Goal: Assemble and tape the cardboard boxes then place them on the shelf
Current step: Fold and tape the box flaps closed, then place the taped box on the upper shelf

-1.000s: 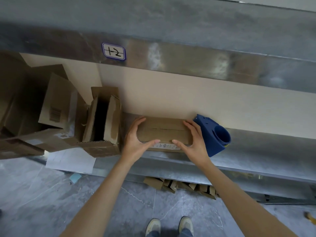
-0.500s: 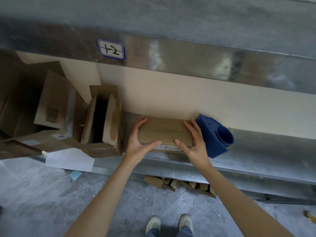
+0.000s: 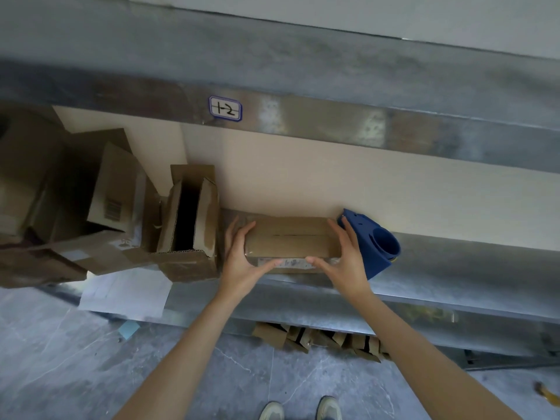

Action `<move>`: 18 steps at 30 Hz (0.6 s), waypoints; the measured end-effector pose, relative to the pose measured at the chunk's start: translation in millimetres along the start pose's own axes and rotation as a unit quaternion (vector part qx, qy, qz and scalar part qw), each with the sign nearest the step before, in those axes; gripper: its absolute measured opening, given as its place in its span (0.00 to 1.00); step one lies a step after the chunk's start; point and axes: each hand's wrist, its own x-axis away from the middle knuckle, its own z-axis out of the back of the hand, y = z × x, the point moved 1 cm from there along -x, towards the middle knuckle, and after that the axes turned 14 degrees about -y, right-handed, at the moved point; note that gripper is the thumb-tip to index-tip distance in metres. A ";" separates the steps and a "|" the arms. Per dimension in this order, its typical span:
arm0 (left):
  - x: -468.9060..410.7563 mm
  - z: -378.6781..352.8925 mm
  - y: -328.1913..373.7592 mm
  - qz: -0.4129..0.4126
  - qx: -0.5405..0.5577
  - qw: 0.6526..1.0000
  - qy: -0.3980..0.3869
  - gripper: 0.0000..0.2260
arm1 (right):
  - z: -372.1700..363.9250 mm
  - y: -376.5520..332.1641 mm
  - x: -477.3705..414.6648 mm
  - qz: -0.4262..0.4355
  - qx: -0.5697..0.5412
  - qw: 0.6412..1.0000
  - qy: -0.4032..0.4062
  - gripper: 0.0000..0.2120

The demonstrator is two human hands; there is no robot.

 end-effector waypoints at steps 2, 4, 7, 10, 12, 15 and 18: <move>7.0 -0.6 -2.5 0.005 -0.008 1.000 -0.008 0.40 | -3.1 2.5 4.8 -0.012 0.004 1.000 -0.007 0.45; 12.4 -3.6 -2.9 0.010 -0.014 1.000 -0.009 0.39 | -7.4 5.0 7.8 -0.032 -0.003 0.999 -0.022 0.45; 16.5 -8.3 2.6 0.028 -0.016 0.999 0.024 0.37 | -9.8 0.4 7.3 -0.054 -0.003 0.998 -0.025 0.44; 14.1 -3.4 18.4 0.016 0.006 0.998 0.058 0.37 | -0.3 -16.1 2.5 -0.029 0.005 1.000 0.001 0.43; 8.4 3.9 33.6 -0.014 0.011 0.998 0.066 0.37 | 12.2 -28.6 -0.2 -0.004 0.014 1.000 0.024 0.43; -3.3 11.9 62.9 -0.054 0.016 0.996 0.062 0.36 | 39.1 -43.8 -0.1 0.013 0.039 0.997 0.062 0.43; -16.3 8.8 91.6 -0.095 0.007 0.994 0.052 0.35 | 69.5 -50.0 5.6 0.021 0.032 0.994 0.099 0.42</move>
